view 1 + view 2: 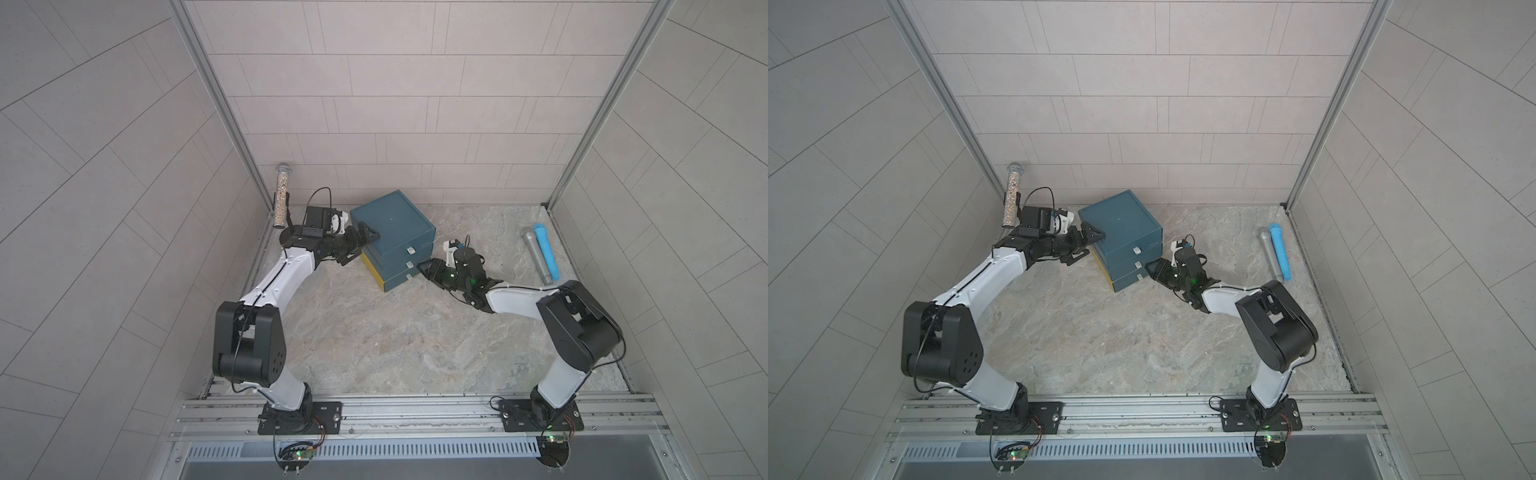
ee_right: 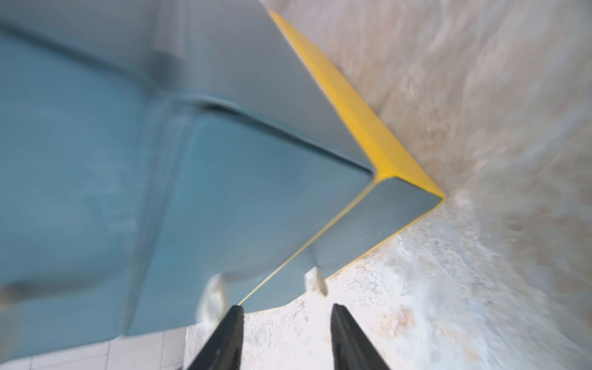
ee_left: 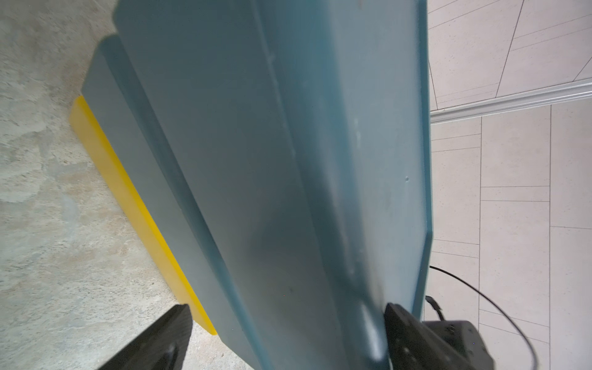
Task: Put the paint cans in the drawer according to color
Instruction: Close the drawer in the storage box, then reset both arms
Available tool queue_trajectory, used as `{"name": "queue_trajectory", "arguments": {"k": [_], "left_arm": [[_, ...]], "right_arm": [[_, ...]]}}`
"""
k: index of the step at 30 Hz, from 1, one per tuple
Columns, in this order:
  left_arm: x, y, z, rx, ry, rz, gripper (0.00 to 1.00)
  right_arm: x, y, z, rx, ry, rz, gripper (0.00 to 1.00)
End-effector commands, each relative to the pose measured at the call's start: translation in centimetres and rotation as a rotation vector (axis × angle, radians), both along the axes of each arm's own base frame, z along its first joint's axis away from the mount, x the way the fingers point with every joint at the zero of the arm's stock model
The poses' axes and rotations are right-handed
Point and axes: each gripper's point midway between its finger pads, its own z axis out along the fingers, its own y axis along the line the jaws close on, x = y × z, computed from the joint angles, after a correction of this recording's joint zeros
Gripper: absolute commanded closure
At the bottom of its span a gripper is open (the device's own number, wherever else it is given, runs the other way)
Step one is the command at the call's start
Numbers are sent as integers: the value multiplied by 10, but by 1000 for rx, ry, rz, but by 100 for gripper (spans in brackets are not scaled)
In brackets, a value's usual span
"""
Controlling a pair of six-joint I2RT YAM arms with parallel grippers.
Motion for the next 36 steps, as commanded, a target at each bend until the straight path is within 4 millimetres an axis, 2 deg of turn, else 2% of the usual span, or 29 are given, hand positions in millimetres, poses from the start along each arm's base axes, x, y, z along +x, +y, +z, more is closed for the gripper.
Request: {"name": "queue_trajectory", "arguments": {"k": [1,3,6,8,13,16,18,22,24,28,32,34,36], "left_arm": [[-14,17,-16,123,26,31,0],[-14,27,-6,180,-34,62,0],[-16,49,10,298,-133,120,0],[-18,67,16,388,-187,183,0],[-26,118,29,611,-330,377,0],[-40,160,34,772,-374,556,0],[-49,179,38,850,-407,638,0],[-62,195,24,945,-455,687,0],[-61,193,12,969,-482,660,0],[-80,217,-34,1060,-407,770,0],[-93,227,-64,1089,-437,837,0],[-90,224,-72,1088,-482,831,0],[-78,213,-71,1108,-530,735,0]], "right_arm": [[-24,-24,13,-229,-35,36,45],[-36,-41,33,-321,-81,31,36],[-57,-73,61,-454,-158,0,11],[-69,-96,80,-543,-220,-40,0],[-102,-162,110,-789,-307,-179,0],[-116,-184,114,-880,-337,-211,0],[-121,-193,114,-900,-337,-244,0],[-121,-204,115,-911,-369,-316,0],[-120,-211,112,-943,-383,-354,0],[-122,-227,111,-998,-381,-422,0],[-123,-239,111,-1015,-387,-476,0],[-121,-245,112,-1023,-389,-507,0],[-118,-251,97,-1041,-369,-509,0]]}}
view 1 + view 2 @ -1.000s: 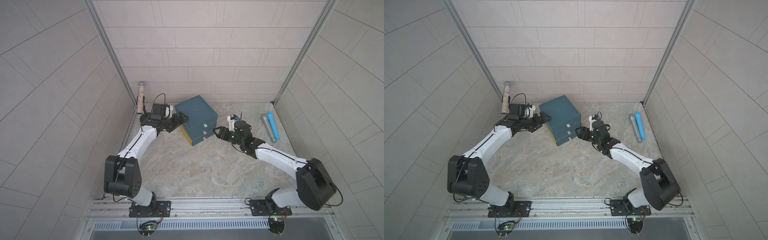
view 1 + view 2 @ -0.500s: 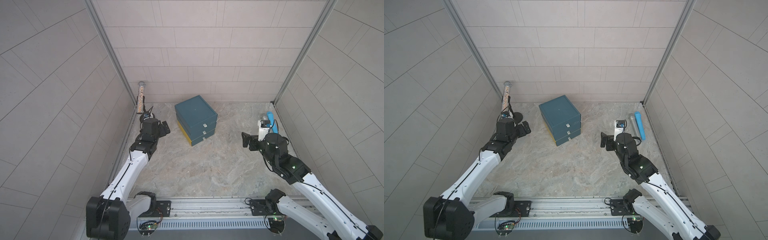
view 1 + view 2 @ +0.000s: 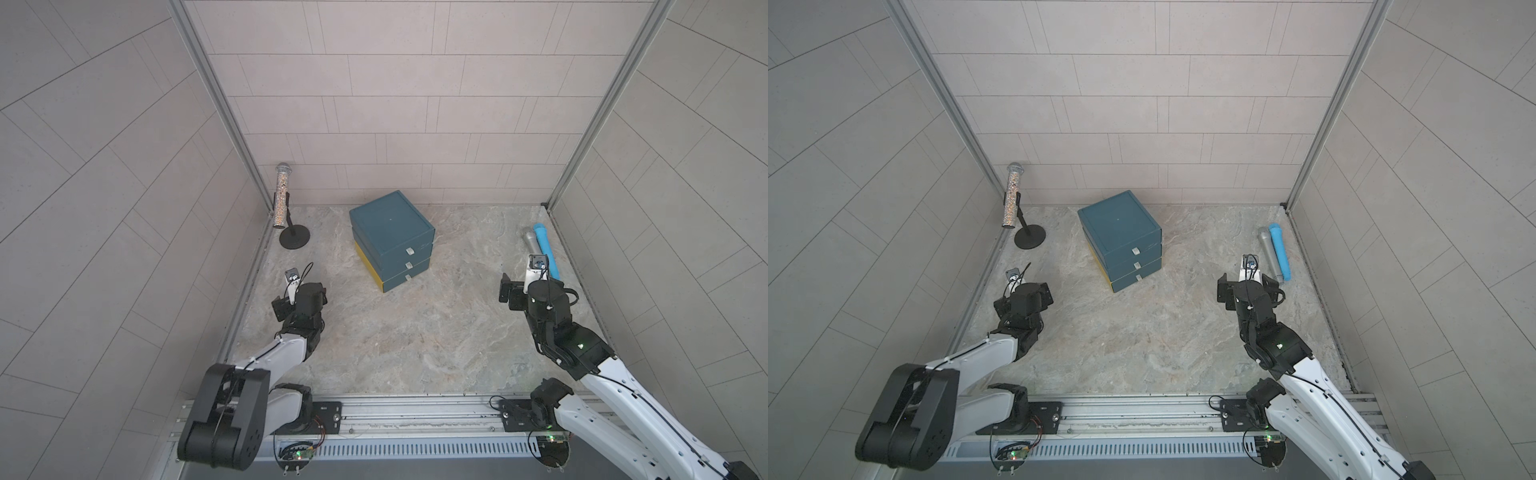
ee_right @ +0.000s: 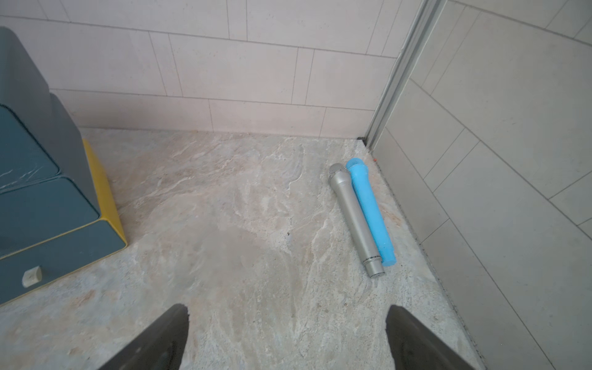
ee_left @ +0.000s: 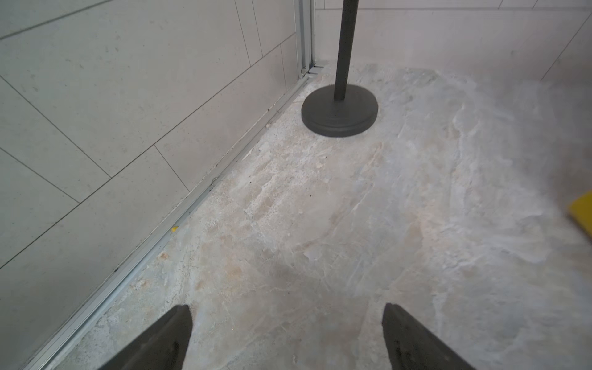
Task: Put the paint cans in the drawer according to color
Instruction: Reset both arms
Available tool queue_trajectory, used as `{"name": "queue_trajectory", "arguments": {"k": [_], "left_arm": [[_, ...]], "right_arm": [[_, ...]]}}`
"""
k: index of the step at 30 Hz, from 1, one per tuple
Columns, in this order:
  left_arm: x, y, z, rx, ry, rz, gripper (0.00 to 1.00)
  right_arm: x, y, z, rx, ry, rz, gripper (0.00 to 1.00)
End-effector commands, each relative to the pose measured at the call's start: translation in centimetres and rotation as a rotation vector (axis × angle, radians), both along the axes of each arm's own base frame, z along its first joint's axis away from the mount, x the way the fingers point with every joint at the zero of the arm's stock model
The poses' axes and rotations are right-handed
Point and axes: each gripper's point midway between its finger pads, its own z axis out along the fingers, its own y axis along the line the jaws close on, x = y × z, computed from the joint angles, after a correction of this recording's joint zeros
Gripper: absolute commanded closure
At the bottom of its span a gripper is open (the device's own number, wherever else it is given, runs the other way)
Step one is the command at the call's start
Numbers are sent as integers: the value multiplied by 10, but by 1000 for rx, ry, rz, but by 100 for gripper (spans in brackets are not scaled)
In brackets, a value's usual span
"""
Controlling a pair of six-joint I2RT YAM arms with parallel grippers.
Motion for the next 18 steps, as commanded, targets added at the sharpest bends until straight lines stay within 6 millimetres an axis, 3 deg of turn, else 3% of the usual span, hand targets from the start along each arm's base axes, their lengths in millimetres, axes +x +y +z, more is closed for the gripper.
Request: {"name": "queue_trajectory", "arguments": {"k": [1,5,6,9,12,18], "left_arm": [[28,-5,41,61,-179,-49,0],[45,-14,24,73,-168,-99,0],[48,-21,11,75,-125,-147,0],[65,-21,11,91,-108,-137,0],[68,-17,9,65,-66,-118,0],[69,-14,7,48,-54,-116,0]], "right_arm": [[5,-13,-6,-42,-16,-46,0],[14,-29,-21,-117,-39,-105,0],[16,-33,-28,-142,-55,-127,0],[27,-47,-48,-165,-110,-181,0],[34,-65,-64,-136,-146,-264,0],[60,-73,-96,-120,-177,-288,0]]}}
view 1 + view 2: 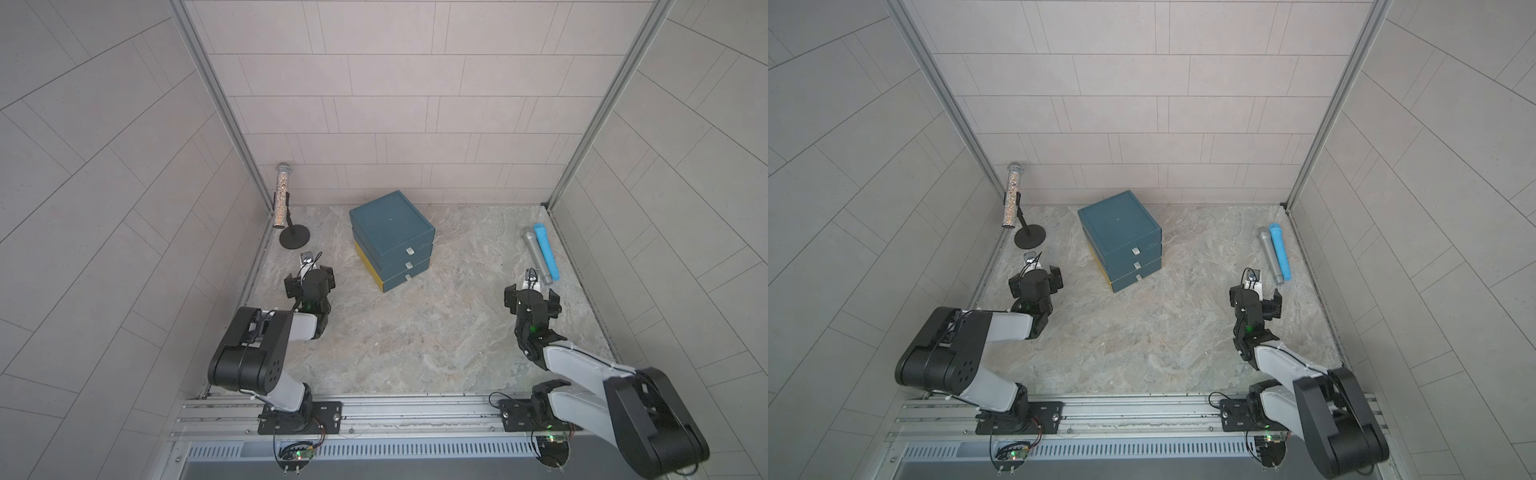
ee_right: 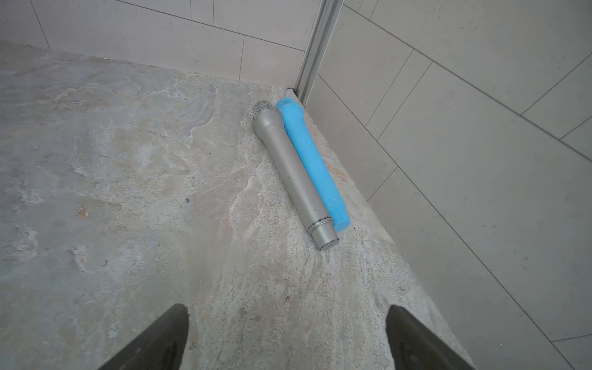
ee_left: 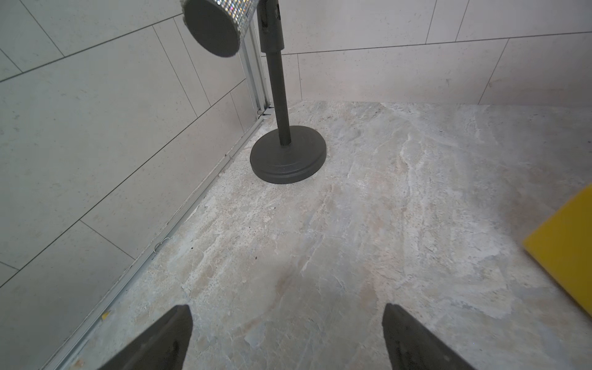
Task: Put the paint cans in the drawer according to color
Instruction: Reset both arms
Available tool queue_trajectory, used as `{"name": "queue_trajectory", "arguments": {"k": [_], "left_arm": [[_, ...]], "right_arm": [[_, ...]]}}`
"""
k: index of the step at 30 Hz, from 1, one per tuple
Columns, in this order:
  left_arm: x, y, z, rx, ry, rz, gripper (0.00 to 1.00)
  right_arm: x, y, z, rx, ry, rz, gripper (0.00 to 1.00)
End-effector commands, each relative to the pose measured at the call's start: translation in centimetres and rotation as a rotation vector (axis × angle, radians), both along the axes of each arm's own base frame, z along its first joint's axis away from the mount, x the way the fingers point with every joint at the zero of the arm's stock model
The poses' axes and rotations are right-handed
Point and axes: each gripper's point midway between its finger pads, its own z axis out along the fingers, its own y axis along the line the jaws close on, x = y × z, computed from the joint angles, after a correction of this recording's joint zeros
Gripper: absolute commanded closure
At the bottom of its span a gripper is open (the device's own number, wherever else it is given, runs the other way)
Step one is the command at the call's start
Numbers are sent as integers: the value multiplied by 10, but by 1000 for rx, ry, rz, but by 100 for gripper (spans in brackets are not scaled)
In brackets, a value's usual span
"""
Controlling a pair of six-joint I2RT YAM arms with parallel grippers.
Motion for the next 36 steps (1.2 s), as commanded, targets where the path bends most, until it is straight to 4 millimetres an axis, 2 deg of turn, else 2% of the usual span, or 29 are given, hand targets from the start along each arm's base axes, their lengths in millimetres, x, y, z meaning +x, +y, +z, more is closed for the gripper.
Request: {"name": "queue_trajectory", "arguments": {"k": [1,2,5,9,12,21,36], "left_arm": [[0,2,-1,-7,17,0,0],[0,2,-1,-6,15,1,0],[0,2,-1,-7,14,1,0],[0,2,-1,-7,15,0,0],[0,1,-1,-7,16,-1,0],[0,2,-1,-8,16,0,0],[0,2,-1,-8,18,-3,0]], "right_arm": [[22,2,36,28,-247,-2,0],[26,5,33,34,-260,30,0],[49,21,6,20,-203,137,0],[48,17,1,41,-150,120,0],[59,13,0,62,-155,122,0],[65,7,-4,69,-99,75,0],[64,6,-4,68,-101,76,0]]}}
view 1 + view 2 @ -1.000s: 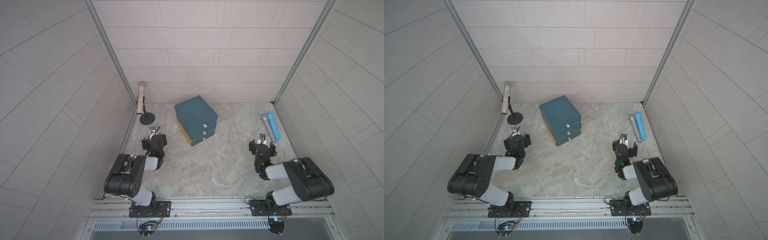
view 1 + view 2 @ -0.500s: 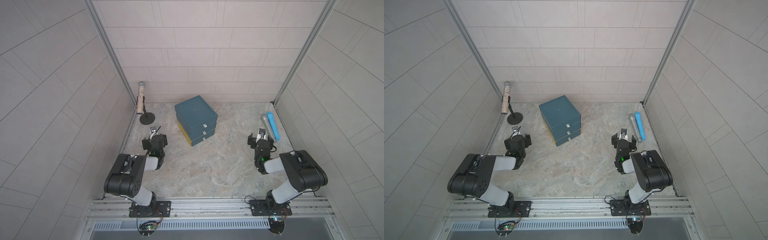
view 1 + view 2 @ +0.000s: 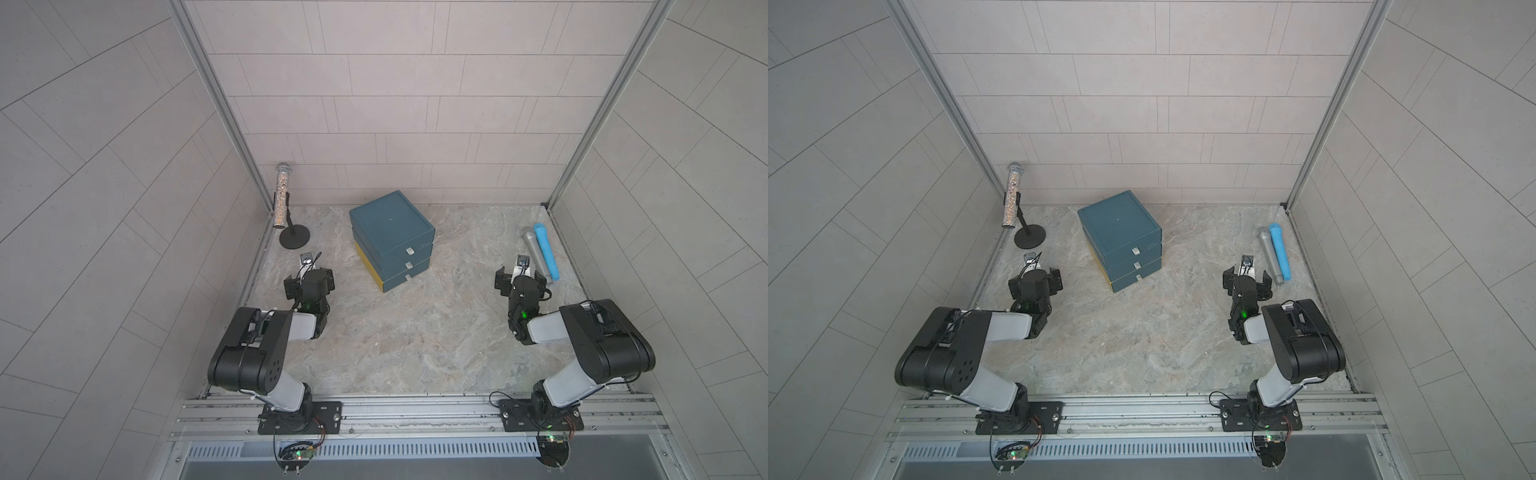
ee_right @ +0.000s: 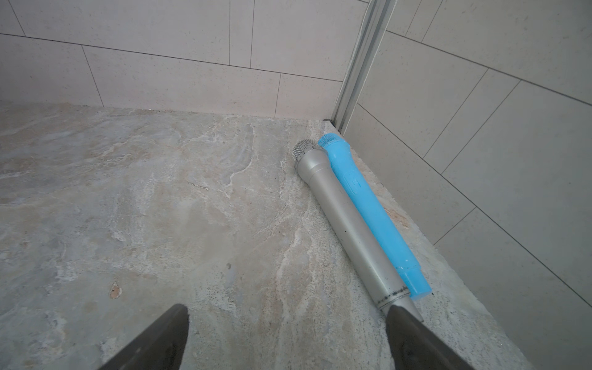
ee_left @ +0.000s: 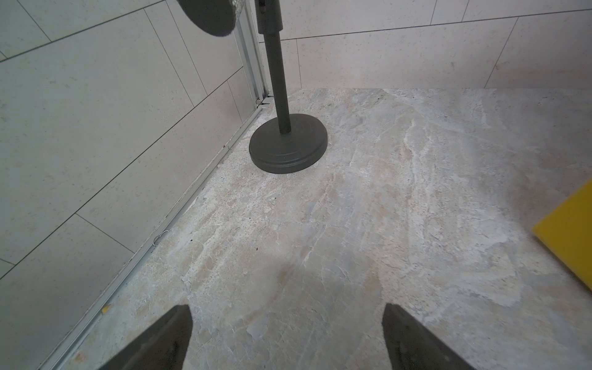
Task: Put the paint cans in the drawer according to color
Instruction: Reset both arms
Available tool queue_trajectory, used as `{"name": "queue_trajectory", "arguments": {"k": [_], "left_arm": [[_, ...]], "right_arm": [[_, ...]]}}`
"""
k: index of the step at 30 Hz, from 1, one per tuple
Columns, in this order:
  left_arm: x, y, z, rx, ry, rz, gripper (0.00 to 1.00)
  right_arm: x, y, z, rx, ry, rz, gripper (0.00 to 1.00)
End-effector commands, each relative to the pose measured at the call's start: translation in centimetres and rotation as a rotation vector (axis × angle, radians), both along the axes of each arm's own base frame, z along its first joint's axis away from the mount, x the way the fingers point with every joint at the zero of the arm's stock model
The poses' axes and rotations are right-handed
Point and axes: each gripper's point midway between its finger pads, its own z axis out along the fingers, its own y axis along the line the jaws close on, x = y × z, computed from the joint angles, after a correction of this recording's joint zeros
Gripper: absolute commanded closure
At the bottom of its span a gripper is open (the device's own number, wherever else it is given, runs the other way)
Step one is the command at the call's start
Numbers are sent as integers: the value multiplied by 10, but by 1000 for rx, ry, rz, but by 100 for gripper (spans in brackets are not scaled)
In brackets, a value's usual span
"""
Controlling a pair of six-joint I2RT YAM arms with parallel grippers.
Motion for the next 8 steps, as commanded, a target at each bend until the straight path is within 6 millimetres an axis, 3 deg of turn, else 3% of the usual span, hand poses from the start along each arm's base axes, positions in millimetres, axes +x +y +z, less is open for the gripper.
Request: {"name": "queue_trajectory", "arguments": {"k": [1,8], "left_arm": [[3,1,6,-6,-15,4,0],[2,1,6,-6,-16,4,0]], "right_arm": [[0,-3,1,4,0,-18,0],[3,-5,-1,27,12,-9,0]]}}
